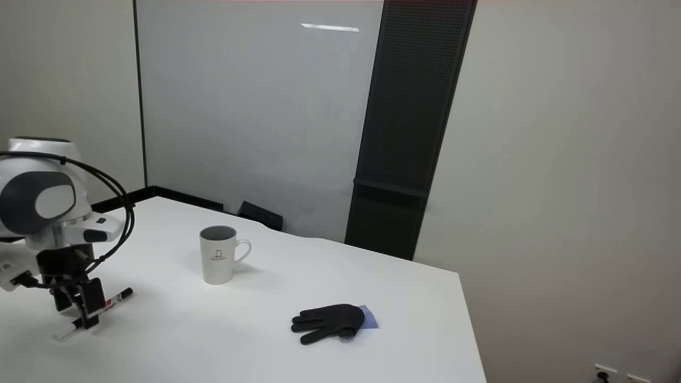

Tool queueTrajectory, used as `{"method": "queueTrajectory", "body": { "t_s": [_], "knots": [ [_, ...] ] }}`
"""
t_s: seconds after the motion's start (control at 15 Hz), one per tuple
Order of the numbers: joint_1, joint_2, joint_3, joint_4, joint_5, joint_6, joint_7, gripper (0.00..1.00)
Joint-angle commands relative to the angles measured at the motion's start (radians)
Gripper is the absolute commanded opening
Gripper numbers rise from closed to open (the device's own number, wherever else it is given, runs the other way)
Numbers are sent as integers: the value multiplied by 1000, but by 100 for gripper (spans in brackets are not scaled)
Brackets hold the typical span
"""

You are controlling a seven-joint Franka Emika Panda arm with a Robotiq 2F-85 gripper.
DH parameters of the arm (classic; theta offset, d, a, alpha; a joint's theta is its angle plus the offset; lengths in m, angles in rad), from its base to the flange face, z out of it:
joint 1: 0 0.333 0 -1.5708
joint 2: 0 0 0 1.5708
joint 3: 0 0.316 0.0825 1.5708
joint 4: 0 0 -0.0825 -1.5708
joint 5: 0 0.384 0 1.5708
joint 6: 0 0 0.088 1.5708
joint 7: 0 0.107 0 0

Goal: Pick up the pen from the table and put it in the cup. Pick up the pen from the cup and put the pen back on the table. Pick up the pen from the table and put it back in the cup.

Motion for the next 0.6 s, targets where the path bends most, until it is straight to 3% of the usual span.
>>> {"method": "queueTrajectory", "body": {
  "t_s": [0.0,0.13,0.53],
  "knots": [
    [31,-13,-24,-28,-22,18,51,75],
    [44,-12,-34,-28,-28,17,61,68],
    [71,-11,-54,-24,-42,13,86,32]
  ]
}}
